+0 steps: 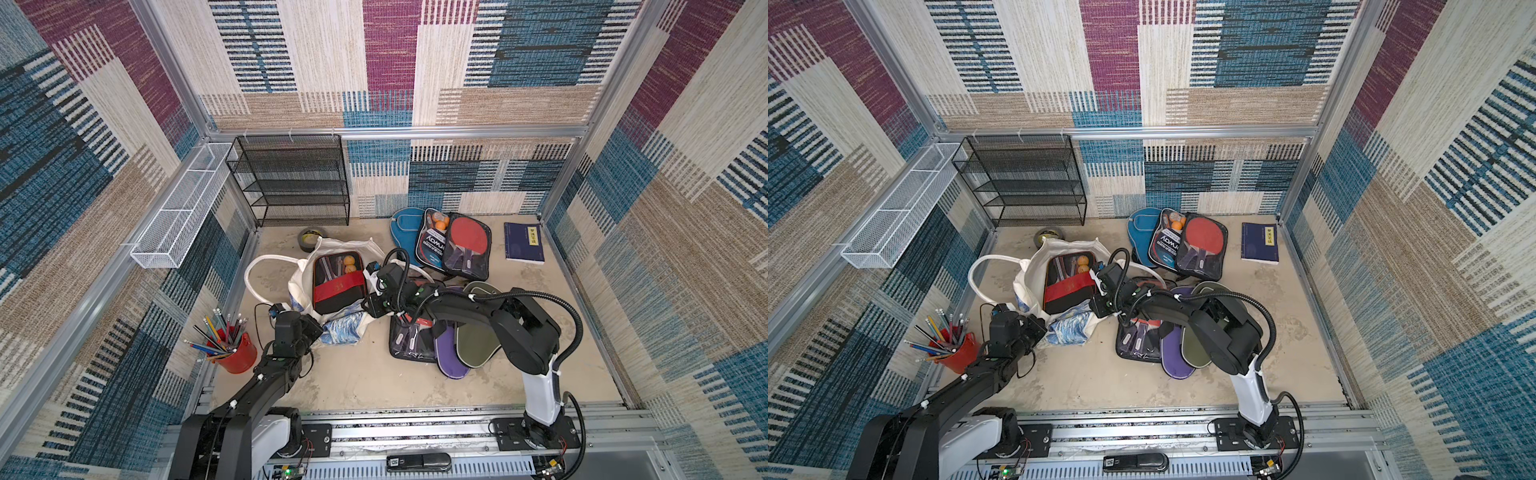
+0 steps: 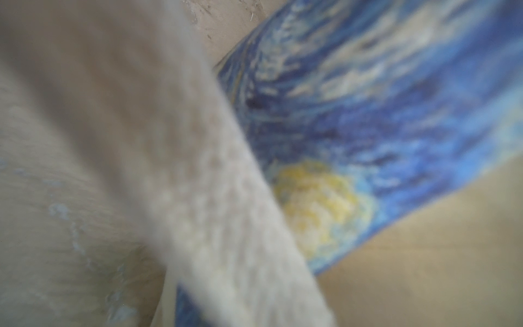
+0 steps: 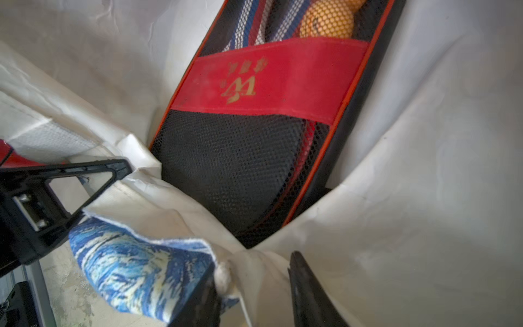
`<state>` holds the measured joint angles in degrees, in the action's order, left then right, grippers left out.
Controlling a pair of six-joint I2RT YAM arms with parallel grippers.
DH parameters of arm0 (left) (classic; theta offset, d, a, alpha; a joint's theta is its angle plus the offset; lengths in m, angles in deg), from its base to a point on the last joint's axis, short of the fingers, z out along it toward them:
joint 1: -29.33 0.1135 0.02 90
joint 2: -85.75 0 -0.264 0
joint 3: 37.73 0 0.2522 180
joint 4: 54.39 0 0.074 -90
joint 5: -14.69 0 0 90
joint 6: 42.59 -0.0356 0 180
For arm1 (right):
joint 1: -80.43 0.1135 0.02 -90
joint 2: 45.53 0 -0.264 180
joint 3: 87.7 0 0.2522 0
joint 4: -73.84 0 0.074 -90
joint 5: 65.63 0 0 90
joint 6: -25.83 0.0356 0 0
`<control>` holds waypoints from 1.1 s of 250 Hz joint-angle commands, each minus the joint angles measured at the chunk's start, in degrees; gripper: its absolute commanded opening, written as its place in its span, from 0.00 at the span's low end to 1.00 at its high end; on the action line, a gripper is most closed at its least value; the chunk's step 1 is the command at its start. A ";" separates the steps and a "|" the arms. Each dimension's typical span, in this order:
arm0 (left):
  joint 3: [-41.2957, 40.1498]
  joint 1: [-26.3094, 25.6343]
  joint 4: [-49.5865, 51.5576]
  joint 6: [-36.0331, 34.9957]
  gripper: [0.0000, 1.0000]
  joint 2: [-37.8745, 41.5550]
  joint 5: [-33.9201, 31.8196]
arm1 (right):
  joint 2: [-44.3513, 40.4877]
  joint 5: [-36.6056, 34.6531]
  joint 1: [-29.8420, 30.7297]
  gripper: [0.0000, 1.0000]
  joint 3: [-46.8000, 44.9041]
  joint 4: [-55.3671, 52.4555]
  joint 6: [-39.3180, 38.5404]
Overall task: Remove the ping pong set from the canvas bag
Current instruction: Adjust the canvas bag at the center of the board.
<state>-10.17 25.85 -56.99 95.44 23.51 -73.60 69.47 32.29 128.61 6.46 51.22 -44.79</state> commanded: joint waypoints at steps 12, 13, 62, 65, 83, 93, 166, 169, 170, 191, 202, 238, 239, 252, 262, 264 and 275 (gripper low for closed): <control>-0.93 -0.08 3.17 0.09 0.00 -1.15 -0.57 | 0.88 -1.46 -0.66 0.42 4.89 -4.66 -0.92; -0.95 -0.01 3.17 0.07 0.00 -1.14 -0.62 | 0.86 -1.44 -0.69 0.42 5.00 -4.67 -0.92; -0.88 0.04 4.46 -0.38 0.00 0.33 -1.67 | -0.41 0.10 -0.70 0.42 10.99 -8.36 -1.75; -0.88 0.06 4.49 -0.47 0.00 0.36 -1.71 | -0.58 0.22 -0.70 0.42 11.66 -8.63 -1.74; -0.88 0.06 4.43 -0.61 0.00 0.49 -1.85 | -1.36 0.95 -0.65 0.42 14.26 -9.51 -1.80; -0.80 0.06 4.28 -0.59 0.00 0.38 -1.81 | -1.41 1.19 -0.63 0.42 15.99 -10.43 -1.85; -0.89 0.05 2.74 0.18 0.00 -0.39 -0.58 | 7.72 2.48 -1.06 0.48 22.80 -10.09 -2.24; -0.88 0.05 2.87 0.14 0.00 -0.35 -0.55 | 8.11 2.64 -1.06 0.49 22.93 -9.94 -2.24; -0.88 0.05 2.85 0.14 0.00 -0.30 -0.47 | 8.25 2.63 -1.02 0.49 22.99 -9.90 -2.24; -0.75 0.00 3.66 0.18 0.00 0.48 -0.49 | 10.12 2.01 -1.31 0.57 23.26 -8.24 -1.68; -0.66 0.06 3.93 0.15 0.00 0.95 -0.52 | 11.01 1.79 -1.73 0.61 23.41 -7.43 -1.22; -0.62 0.01 4.71 0.13 0.00 1.98 -0.34 | 13.70 1.26 -3.67 0.75 24.54 -6.15 -0.40; -0.62 -0.01 4.69 0.13 0.00 2.01 -0.33 | 13.78 1.24 -3.73 0.75 24.54 -6.07 -0.40; -0.79 -0.01 4.84 0.22 0.00 2.27 -0.13 | 14.19 1.16 -4.45 0.78 24.39 -5.49 0.06; -0.80 0.06 5.02 0.13 0.00 2.43 -0.11 | 14.61 1.11 -4.96 0.82 24.19 -4.91 0.31; -0.80 0.06 5.09 0.13 0.00 2.46 -0.11 | 14.70 1.13 -5.05 0.83 24.12 -4.86 0.36; -0.88 0.04 5.27 0.24 0.00 2.69 -0.17 | 15.60 1.20 -5.58 0.84 24.56 -4.67 0.57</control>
<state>-10.74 25.85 -56.68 95.42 25.85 -73.44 83.68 33.80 123.95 30.42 43.46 -45.58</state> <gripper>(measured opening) 0.060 0.823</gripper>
